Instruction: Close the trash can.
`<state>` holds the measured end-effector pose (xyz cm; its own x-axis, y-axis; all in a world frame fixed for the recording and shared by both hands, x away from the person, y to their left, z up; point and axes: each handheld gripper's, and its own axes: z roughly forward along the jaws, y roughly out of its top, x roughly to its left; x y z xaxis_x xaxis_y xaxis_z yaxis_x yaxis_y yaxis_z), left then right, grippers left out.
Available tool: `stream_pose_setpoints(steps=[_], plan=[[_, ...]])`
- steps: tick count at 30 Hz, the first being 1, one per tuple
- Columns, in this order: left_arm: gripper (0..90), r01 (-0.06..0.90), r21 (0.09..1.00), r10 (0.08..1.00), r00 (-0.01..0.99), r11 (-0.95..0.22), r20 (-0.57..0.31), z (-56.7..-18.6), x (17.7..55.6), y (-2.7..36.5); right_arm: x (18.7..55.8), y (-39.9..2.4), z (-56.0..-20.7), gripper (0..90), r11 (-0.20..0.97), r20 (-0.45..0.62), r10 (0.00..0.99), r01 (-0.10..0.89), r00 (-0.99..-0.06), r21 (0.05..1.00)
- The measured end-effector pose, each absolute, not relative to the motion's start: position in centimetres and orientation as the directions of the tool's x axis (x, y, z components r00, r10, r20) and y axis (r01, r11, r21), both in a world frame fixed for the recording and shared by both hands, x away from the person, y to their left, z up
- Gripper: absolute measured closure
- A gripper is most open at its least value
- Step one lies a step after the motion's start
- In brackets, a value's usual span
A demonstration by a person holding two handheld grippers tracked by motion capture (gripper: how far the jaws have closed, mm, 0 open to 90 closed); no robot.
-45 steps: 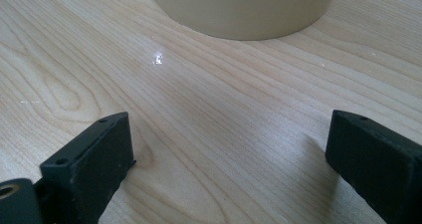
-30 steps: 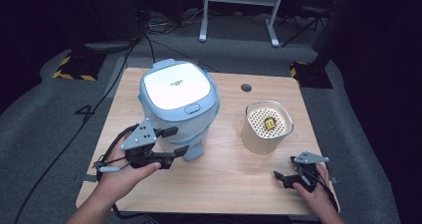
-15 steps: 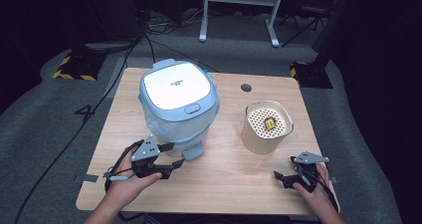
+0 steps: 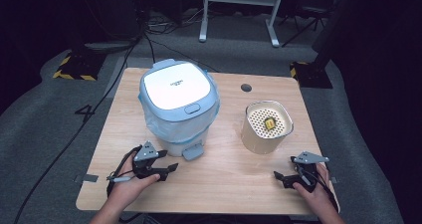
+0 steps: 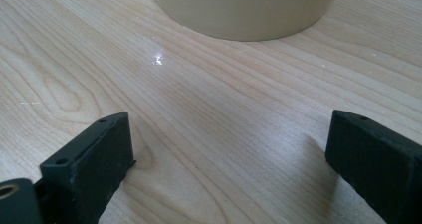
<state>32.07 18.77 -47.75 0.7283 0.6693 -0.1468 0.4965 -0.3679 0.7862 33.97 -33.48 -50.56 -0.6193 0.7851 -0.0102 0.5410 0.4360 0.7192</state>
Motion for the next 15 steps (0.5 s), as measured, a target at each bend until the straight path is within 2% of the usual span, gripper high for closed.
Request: stream_pose_setpoints(steps=[10, 15], plan=[[29.3, 0.516, 0.725, 0.667, 0.738, -0.457, -0.105, -49.2, 32.2, 19.1, 34.0, -33.5, -50.6, 4.8, 0.436, -0.010, 0.785, 0.541, -0.619, 0.719], [26.8, 0.517, 0.679, 0.666, 0.744, -0.521, -0.056, -49.8, 32.3, 19.2, 34.0, -33.5, -50.6, 4.8, 0.436, -0.010, 0.785, 0.541, -0.619, 0.719]])
